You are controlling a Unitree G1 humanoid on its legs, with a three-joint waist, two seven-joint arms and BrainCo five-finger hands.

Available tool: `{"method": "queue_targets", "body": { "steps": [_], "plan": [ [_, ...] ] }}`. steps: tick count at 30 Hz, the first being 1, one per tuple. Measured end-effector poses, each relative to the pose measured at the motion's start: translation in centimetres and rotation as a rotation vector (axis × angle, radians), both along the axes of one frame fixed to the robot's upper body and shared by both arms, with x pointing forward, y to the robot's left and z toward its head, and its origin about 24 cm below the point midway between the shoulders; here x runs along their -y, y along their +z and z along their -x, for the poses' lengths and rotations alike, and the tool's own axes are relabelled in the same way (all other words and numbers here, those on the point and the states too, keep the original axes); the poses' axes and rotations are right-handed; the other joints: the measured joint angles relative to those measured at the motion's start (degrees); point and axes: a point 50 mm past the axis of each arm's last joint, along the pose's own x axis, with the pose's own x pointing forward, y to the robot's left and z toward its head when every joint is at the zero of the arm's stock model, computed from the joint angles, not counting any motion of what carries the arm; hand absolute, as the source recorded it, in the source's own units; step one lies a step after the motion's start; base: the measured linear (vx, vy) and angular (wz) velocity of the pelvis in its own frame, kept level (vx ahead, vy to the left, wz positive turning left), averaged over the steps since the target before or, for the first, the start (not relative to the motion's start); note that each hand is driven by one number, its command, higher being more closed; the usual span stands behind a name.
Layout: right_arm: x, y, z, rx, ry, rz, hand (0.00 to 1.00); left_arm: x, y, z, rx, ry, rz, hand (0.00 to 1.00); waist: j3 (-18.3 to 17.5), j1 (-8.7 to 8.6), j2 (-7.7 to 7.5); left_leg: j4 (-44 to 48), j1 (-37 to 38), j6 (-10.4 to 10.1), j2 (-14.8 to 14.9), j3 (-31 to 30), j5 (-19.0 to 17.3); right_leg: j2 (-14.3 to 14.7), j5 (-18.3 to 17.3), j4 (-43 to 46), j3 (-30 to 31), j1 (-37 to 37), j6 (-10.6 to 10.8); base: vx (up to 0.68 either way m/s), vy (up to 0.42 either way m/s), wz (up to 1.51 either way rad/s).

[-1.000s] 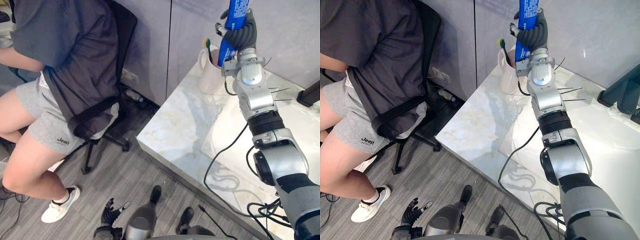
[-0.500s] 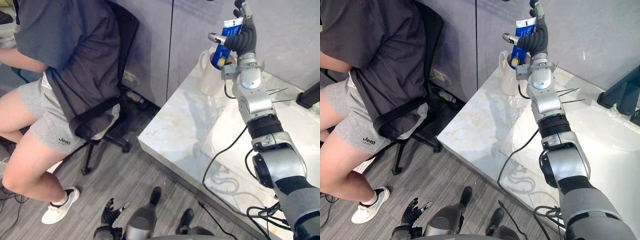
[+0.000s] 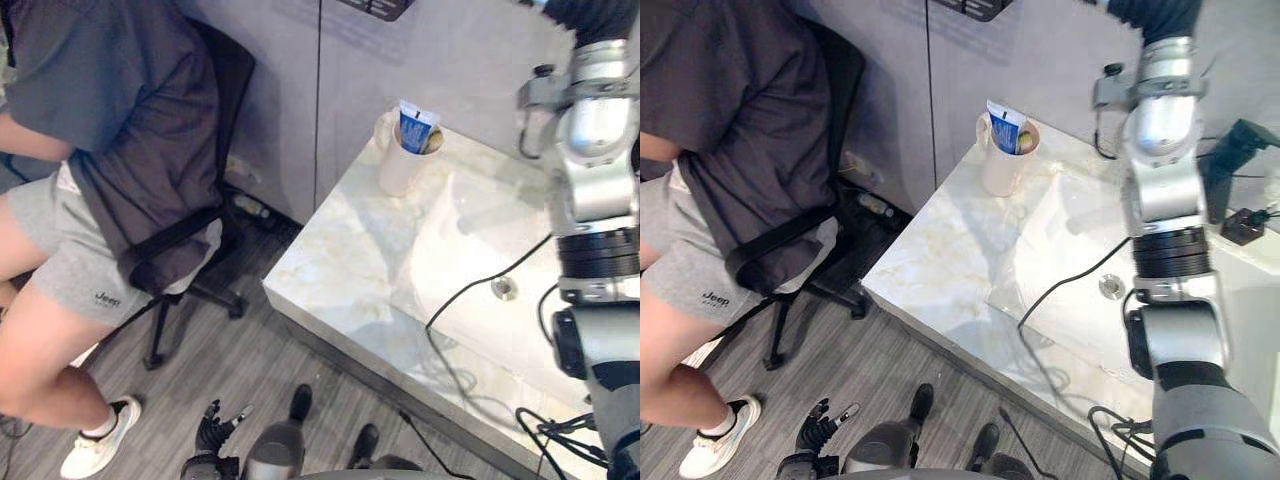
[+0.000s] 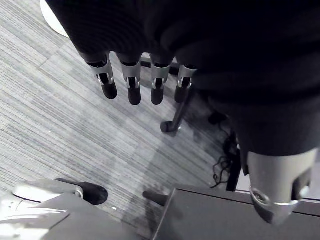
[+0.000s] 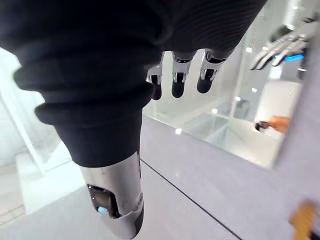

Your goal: Organize washtable

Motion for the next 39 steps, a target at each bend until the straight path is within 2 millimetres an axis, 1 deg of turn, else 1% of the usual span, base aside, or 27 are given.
{"method": "queue_targets", "body": {
  "steps": [2, 3, 4, 5, 6, 8, 9, 10, 12, 13, 15, 16, 18, 19, 21, 22, 23, 24, 25, 26, 28, 30, 32, 36, 37, 38, 39],
  "plan": [
    [2.4, -0.2, 2.4, 0.068, -0.089, -0.001, 0.00, -0.2, 0.0, 0.1, -0.003, 0.014, -0.002, 0.00, -1.4, -0.70, -0.66, 0.0, 0.4, 0.0, 0.2, 1.2, -0.2, 0.1, 0.1, 0.1, 1.3, -0.2, 0.0, -0.02, -0.005, -0.27],
    [3.9, -0.3, 3.8, 0.114, -0.138, -0.029, 0.00, -0.2, -0.1, 0.3, -0.008, 0.017, -0.005, 0.00, -2.2, -1.92, -0.71, 0.0, 0.9, 0.0, 0.3, 1.7, -0.3, 0.1, 0.1, 0.2, 1.5, 0.0, 0.0, -0.03, -0.010, -0.25],
    [5.3, -0.5, 5.2, 0.151, -0.191, -0.055, 0.00, -0.2, -0.1, 0.4, -0.014, 0.014, -0.007, 0.00, -3.1, -2.68, -0.66, -0.1, 0.9, 0.1, 0.4, 2.0, -0.4, 0.1, 0.0, 0.3, 1.7, -0.1, 0.0, -0.03, -0.006, -0.24],
    [7.4, -0.9, 7.2, 0.200, -0.283, -0.097, 0.00, -0.2, -0.2, 0.5, -0.020, 0.013, -0.008, 0.00, -4.0, -3.47, -0.61, -0.1, 1.1, 0.1, 0.4, 2.6, -0.6, 0.1, 0.0, 0.3, 2.2, -0.2, 0.0, -0.03, -0.002, -0.22],
    [8.5, -1.2, 8.3, 0.224, -0.332, -0.124, 0.00, -0.2, -0.3, 0.6, -0.027, 0.015, -0.007, 0.00, -4.4, -3.82, -0.58, -0.1, 1.2, 0.1, 0.5, 2.9, -0.6, 0.1, -0.1, 0.3, 2.6, -0.3, 0.2, -0.02, -0.001, -0.23],
    [12.4, -2.8, 11.9, 0.282, -0.511, -0.230, 0.00, -0.4, -0.6, 1.3, -0.049, 0.047, -0.001, 0.00, -6.0, -6.00, -0.34, -0.4, 1.4, 0.1, 0.5, 3.5, -0.8, 0.0, -0.3, 0.2, 3.1, -0.4, 0.4, -0.03, -0.002, -0.19],
    [14.3, -4.0, 14.1, 0.301, -0.614, -0.291, 0.00, -0.3, -0.7, 1.5, -0.055, 0.060, 0.004, 0.00, -6.4, -6.58, -0.09, -0.5, 1.8, 0.1, 0.5, 4.1, -1.0, 0.0, -0.3, 0.2, 3.8, -0.4, 0.5, -0.03, 0.000, -0.23],
    [15.2, -4.6, 15.2, 0.309, -0.662, -0.320, 0.00, -0.3, -0.8, 1.6, -0.058, 0.063, 0.006, 0.00, -6.6, -6.91, 0.06, -0.5, 1.9, 0.1, 0.5, 4.3, -1.1, 0.0, -0.3, 0.2, 4.3, -0.4, 0.4, -0.02, -0.002, -0.29],
    [17.6, -8.6, 18.5, 0.275, -0.825, -0.434, 0.00, -0.2, -1.1, 2.4, -0.082, 0.095, 0.017, 0.00, -8.4, -9.36, 0.58, -0.5, 2.1, -0.1, 0.6, 5.2, -1.4, 0.0, -0.3, 0.1, 4.8, -0.6, 0.5, 0.00, -0.004, -0.22],
    [18.0, -9.9, 19.2, 0.250, -0.866, -0.466, 0.00, -0.2, -1.2, 2.6, -0.090, 0.104, 0.020, 0.00, -8.9, -9.68, 0.54, -0.5, 2.1, -0.2, 0.6, 5.8, -1.5, 0.0, -0.3, 0.1, 5.2, -0.7, 0.5, 0.02, -0.004, -0.35],
    [19.1, -16.1, 21.9, 0.074, -1.039, -0.598, 0.00, -0.1, -1.5, 3.6, -0.113, 0.154, 0.036, 0.00, -10.4, -10.20, 0.71, -0.5, 2.7, -0.2, 1.2, 7.6, -2.4, 0.0, -0.3, 0.1, 6.1, -1.2, 0.4, 0.02, -0.011, -0.55],
    [19.1, -17.9, 22.4, 0.009, -1.083, -0.634, 0.00, 0.1, -1.5, 3.8, -0.118, 0.172, 0.044, 0.00, -10.8, -10.54, 0.71, -0.5, 2.8, -0.3, 1.3, 8.2, -2.6, 0.0, -0.3, 0.0, 5.9, -1.2, 0.3, 0.02, -0.018, -0.46],
    [18.0, -24.7, 24.9, -0.246, -1.213, -0.790, 0.00, 0.8, -1.7, 4.1, -0.118, 0.216, 0.070, 0.00, -11.4, -11.19, 1.51, -0.2, 3.8, -0.4, 1.8, 10.0, -3.1, -0.1, -0.3, 0.4, 5.9, -1.1, 0.3, 0.03, -0.017, -0.36],
    [17.6, -26.3, 25.4, -0.308, -1.235, -0.830, 0.00, 1.1, -1.8, 4.1, -0.118, 0.219, 0.079, 0.00, -11.4, -11.20, 1.78, -0.2, 4.1, -0.4, 1.9, 10.5, -3.2, -0.1, -0.3, 0.6, 5.9, -1.0, 0.3, 0.02, -0.009, -0.35],
    [15.0, -31.7, 26.4, -0.536, -1.255, -0.986, 0.00, 2.1, -2.0, 3.9, -0.114, 0.226, 0.109, 0.00, -11.3, -11.22, 2.46, -0.1, 5.6, -0.6, 2.4, 12.1, -4.1, -0.1, -0.3, 1.0, 5.9, -0.3, 0.3, 0.01, -0.002, -0.34],
    [14.3, -32.9, 26.5, -0.586, -1.240, -1.024, 0.00, 2.3, -2.0, 3.9, -0.116, 0.227, 0.114, 0.00, -11.3, -11.18, 2.50, -0.2, 6.0, -0.8, 2.5, 12.4, -4.5, -0.1, -0.3, 1.1, 5.8, -0.1, 0.2, -0.01, -0.002, -0.34],
    [13.1, -35.6, 26.4, -0.710, -1.199, -1.093, 0.00, 2.5, -2.0, 3.7, -0.118, 0.220, 0.119, 0.00, -11.3, -10.92, 2.52, -0.2, 6.5, -0.6, 2.7, 13.6, -5.0, -0.1, -0.6, 1.8, 5.9, 0.2, 0.0, -0.03, -0.003, -0.27],
    [12.5, -37.0, 26.3, -0.787, -1.170, -1.127, 0.00, 2.6, -2.0, 3.7, -0.122, 0.216, 0.123, 0.00, -11.1, -10.87, 2.84, -0.2, 6.9, -0.7, 2.8, 13.9, -5.2, -0.1, -0.9, 2.4, 6.0, 0.2, -0.1, -0.03, 0.000, -0.30],
    [10.6, -40.3, 25.5, -0.950, -1.089, -1.201, 0.00, 2.9, -2.1, 3.6, -0.125, 0.197, 0.129, 0.00, -10.7, -10.82, 3.22, -0.3, 7.7, -0.6, 3.0, 14.8, -5.4, -0.3, -1.7, 3.7, 6.0, 0.1, 0.1, -0.01, 0.002, -0.21],
    [9.8, -41.4, 25.2, -1.020, -1.053, -1.220, 0.00, 3.0, -2.1, 3.5, -0.126, 0.191, 0.130, 0.00, -10.7, -10.70, 3.23, -0.4, 8.1, -0.6, 3.1, 15.2, -5.6, -0.3, -1.8, 4.1, 6.0, 0.1, 0.1, 0.01, 0.008, -0.26],
    [6.3, -45.6, 24.3, -1.300, -0.878, -1.253, 0.00, 3.4, -2.1, 3.2, -0.123, 0.155, 0.136, 0.00, -10.5, -10.08, 3.52, -0.5, 9.0, -0.7, 3.3, 16.5, -6.1, -0.4, -2.4, 5.1, 6.2, 0.1, -0.1, 0.01, 0.011, -0.23],
    [4.4, -47.8, 24.4, -1.459, -0.780, -1.260, 0.00, 3.6, -2.0, 2.7, -0.117, 0.120, 0.138, 0.00, -10.4, -9.09, 3.68, -0.5, 9.0, -0.7, 3.3, 16.7, -6.2, -0.5, -2.4, 5.1, 6.3, 0.1, 0.0, 0.03, 0.009, -0.05],
    [2.3, -50.0, 25.2, -1.644, -0.678, -1.257, 0.00, 4.0, -2.0, 2.2, -0.111, 0.090, 0.146, 0.00, -10.0, -8.04, 4.15, -0.5, 9.2, -0.7, 3.1, 16.4, -6.5, -0.7, -2.8, 5.1, 5.9, 0.9, 0.4, 0.11, 0.018, 0.08],
    [0.0, -52.3, 27.0, -1.859, -0.598, -1.251, 0.00, 4.1, -2.1, 1.8, -0.115, 0.055, 0.153, 0.00, -8.9, -7.75, 4.56, -0.5, 10.5, -0.7, 2.4, 14.7, -6.6, -1.3, -3.1, 5.2, 4.9, 2.9, 0.9, 0.11, 0.025, 0.20],
    [-0.3, -52.5, 27.0, -1.879, -0.585, -1.253, 0.00, 4.2, -2.1, 1.6, -0.114, 0.048, 0.153, 0.00, -8.7, -7.66, 4.39, -0.5, 10.7, -0.6, 2.3, 14.4, -6.5, -1.4, -3.1, 5.1, 4.9, 3.1, 0.9, 0.11, 0.022, 0.12],
    [-0.8, -52.9, 26.8, -1.920, -0.555, -1.248, 0.00, 4.3, -2.1, 1.3, -0.113, 0.025, 0.151, 0.00, -7.8, -7.68, 4.85, -0.3, 10.8, -0.6, 2.2, 13.9, -6.6, -1.4, -3.2, 4.9, 4.7, 3.5, 1.0, 0.07, 0.009, 0.08],
    [-1.2, -53.1, 26.4, -1.937, -0.533, -1.241, 0.00, 4.2, -2.1, 0.9, -0.111, 0.011, 0.145, 0.00, -7.0, -7.68, 4.44, -0.2, 11.1, -0.5, 2.0, 13.4, -6.6, -1.4, -3.2, 4.9, 4.5, 3.9, 1.0, 0.08, 0.006, 0.09]
  ]
}}
